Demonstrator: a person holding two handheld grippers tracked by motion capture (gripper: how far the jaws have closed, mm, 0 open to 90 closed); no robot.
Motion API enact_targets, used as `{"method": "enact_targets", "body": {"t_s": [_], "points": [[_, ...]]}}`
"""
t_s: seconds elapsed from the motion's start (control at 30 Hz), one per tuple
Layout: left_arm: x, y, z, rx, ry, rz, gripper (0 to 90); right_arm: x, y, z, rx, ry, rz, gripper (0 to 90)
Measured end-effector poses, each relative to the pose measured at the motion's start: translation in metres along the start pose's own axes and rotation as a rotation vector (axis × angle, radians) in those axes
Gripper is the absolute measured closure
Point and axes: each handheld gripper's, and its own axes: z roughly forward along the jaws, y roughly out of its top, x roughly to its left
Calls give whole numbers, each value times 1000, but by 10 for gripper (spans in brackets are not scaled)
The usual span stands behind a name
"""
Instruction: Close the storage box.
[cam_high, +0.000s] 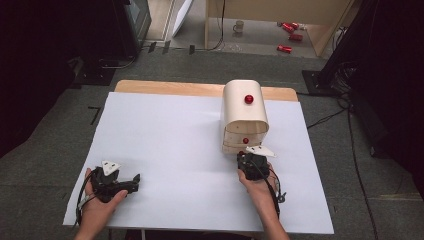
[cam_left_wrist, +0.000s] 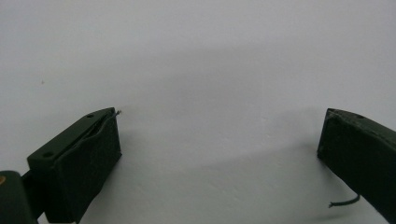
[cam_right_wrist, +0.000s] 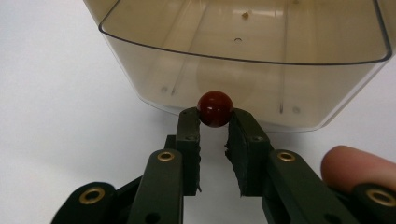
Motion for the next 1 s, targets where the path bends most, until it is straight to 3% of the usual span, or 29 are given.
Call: {"method": "enact_targets", "body": {"t_s": [0.07,0.1,0.13,0.17,0.2,0.43,0.63,1.0], "points": [[0,0,0,0,0,0,0,-1,-1,0,-5,16,1,695],[0,0,0,0,0,0,0,-2,-3,0,1,51,5,596],[0,0,0,0,0,0,0,-2,-3,0,1,51,5,596],[0,0,0,0,0,0,0,-2,-5,-1,7,58,-4,496],[0,0,0,0,0,0,0,-2,-5,-1,7,58,-4,496],[0,0,0,0,0,0,0,-7,-14,-6,23,49,-43,134],[0,0,0,-1,0,0,0,-23,-19,-19,4,29,-5,91],[0,0,0,-1,1,0,0,-52,-33,-39,4,-15,21,79]]}}
